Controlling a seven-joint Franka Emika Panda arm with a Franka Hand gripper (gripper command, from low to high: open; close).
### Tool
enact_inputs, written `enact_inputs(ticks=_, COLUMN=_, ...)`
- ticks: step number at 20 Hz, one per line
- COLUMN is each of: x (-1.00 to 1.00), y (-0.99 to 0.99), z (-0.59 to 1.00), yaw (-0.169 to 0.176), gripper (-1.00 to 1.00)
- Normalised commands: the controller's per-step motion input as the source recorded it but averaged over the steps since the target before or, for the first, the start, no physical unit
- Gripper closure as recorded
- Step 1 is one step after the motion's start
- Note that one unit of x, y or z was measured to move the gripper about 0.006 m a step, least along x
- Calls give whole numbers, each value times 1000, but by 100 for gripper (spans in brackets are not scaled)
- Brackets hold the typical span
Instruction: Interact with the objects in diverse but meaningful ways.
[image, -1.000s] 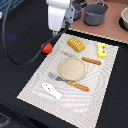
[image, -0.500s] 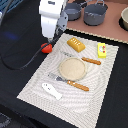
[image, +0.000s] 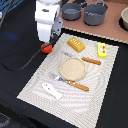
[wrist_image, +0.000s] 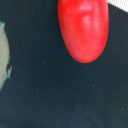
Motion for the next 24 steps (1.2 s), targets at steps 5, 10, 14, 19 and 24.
enact_inputs(ticks=5, x=-101, y=-278, z=-119, yaw=0, gripper=-100)
enact_inputs(ticks=10, x=-31, y=-98, z=-116, yaw=0, gripper=-100)
enact_inputs(ticks=14, x=-83, y=-39, z=-193, yaw=3, gripper=-100)
enact_inputs(ticks=19, x=-74, y=-44, z=-221, yaw=3, gripper=-100)
enact_inputs(ticks=24, x=-77, y=-51, z=-240, yaw=5, gripper=-100)
